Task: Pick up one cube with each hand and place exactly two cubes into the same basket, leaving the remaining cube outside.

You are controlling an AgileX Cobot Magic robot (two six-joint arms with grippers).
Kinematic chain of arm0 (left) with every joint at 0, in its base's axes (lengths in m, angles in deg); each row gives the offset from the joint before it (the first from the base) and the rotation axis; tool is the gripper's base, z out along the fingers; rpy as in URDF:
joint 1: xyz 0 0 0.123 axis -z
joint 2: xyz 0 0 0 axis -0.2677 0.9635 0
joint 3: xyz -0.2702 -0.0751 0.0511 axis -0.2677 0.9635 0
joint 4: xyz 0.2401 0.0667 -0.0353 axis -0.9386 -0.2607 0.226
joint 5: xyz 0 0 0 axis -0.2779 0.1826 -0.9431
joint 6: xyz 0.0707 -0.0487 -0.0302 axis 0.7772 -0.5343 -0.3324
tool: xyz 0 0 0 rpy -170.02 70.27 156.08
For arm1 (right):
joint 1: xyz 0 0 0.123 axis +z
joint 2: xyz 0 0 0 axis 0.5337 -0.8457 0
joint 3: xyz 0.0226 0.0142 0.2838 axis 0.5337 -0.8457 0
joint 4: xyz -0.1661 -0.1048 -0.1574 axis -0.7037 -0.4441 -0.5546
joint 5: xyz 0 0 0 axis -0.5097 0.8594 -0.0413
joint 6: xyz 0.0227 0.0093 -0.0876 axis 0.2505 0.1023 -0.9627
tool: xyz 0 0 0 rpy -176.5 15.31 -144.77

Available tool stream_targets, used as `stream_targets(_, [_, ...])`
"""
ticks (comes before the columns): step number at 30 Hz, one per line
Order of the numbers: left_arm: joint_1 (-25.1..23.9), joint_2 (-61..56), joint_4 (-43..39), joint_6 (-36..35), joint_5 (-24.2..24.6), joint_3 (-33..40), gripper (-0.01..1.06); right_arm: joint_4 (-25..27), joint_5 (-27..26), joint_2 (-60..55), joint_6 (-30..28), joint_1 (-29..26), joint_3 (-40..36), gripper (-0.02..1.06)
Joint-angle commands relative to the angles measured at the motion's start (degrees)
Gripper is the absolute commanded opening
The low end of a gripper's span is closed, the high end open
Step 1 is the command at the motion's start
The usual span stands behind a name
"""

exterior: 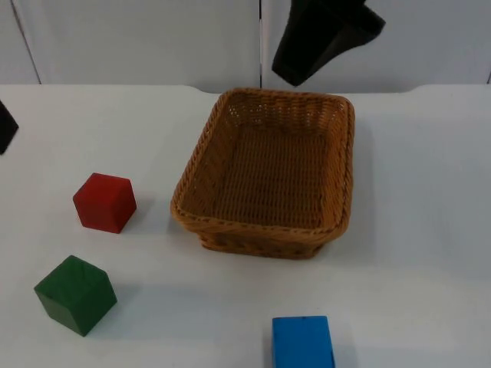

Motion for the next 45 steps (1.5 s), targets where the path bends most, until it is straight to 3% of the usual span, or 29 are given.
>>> stream_targets(1, [2.0,2.2,-2.3,-0.4,-0.9,-0.3,1.05,-0.3,1.6,0.1,-1.0,0.9,0.5,1.05])
stream_targets(7, [3.8,7.9,-4.6,-1.3,-4.0,-0.3,1.05,-0.3,-0.2,0.1,-1.4,1.3,-4.6,1.05])
stream_targets(14, [3.8,14.8,-5.4,-1.3,-7.5,-0.3,1.05,-0.3,-7.4,0.1,-6.0,2.5,-13.2,1.05])
stream_targets(22, [3.8,21.0,-5.5,-1.3,-10.2,-0.3,1.05,0.5,-4.4,-1.2,-7.0,6.0,-13.7,1.05])
stream_targets(27, [3.8,23.4,-5.6,-1.3,-11.0,-0.2,1.05,0.5,-6.3,-3.0,-6.7,6.0,-17.6,1.05])
stream_targets(35, [3.8,26.0,-3.8,-1.3,-19.8,6.0,1.05,-0.1,-14.7,-3.0,-7.2,6.0,-25.4,1.05])
stream_targets(45, [7.1,31.9,-4.5,-1.3,-25.8,8.3,1.05,-1.6,-15.2,-5.4,-7.2,10.0,-25.8,1.05])
